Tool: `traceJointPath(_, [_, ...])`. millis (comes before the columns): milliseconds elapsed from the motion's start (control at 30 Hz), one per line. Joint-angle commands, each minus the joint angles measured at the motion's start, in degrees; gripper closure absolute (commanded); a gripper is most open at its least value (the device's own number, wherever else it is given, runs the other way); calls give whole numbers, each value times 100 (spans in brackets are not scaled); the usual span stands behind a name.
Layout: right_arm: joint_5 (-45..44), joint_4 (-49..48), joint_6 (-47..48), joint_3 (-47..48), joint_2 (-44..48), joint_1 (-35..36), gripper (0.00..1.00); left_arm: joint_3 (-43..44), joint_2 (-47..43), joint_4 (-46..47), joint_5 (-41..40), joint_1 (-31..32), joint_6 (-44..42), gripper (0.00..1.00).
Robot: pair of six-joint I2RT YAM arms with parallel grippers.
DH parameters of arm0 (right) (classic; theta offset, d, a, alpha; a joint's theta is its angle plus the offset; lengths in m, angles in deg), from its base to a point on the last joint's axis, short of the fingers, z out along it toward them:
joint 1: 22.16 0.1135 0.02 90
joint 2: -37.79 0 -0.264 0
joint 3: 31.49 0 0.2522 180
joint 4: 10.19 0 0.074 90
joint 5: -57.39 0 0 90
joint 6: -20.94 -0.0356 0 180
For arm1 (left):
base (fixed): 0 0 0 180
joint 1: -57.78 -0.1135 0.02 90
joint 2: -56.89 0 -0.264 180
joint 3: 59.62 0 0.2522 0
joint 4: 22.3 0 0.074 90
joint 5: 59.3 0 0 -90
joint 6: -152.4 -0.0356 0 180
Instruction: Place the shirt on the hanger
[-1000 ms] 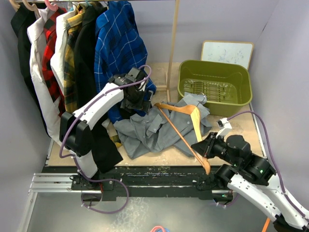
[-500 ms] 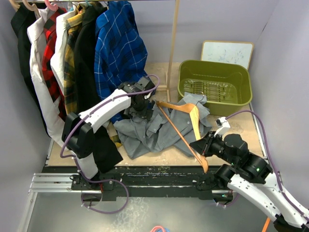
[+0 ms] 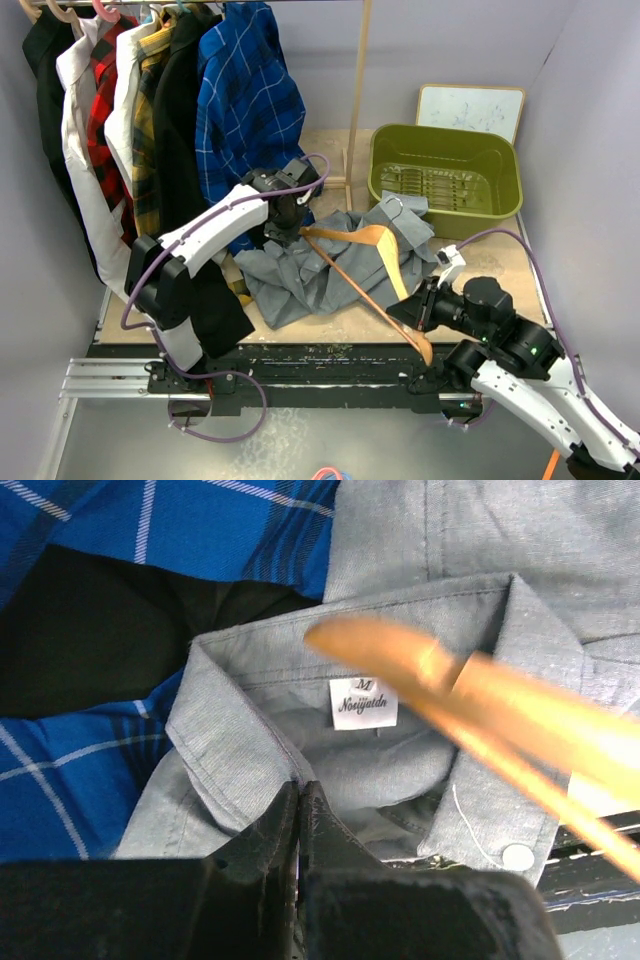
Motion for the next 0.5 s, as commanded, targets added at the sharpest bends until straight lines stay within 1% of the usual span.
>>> traceJointPath(0, [1058, -598, 47, 90, 185, 1, 100, 147, -440, -220, -327, -14, -286, 100])
traceJointPath(100, [1581, -1024, -66, -78, 209, -2, 100, 72, -707, -239, -281, -19, -372, 100])
traceJointPath(200, [1978, -1316, -103, -219, -26, -1, 100, 31, -1026, -213, -280, -14, -422, 100])
traceJointPath(467, [2158, -1099, 226, 86, -481, 0, 100, 28, -1520, -248, -412, -20, -647, 100])
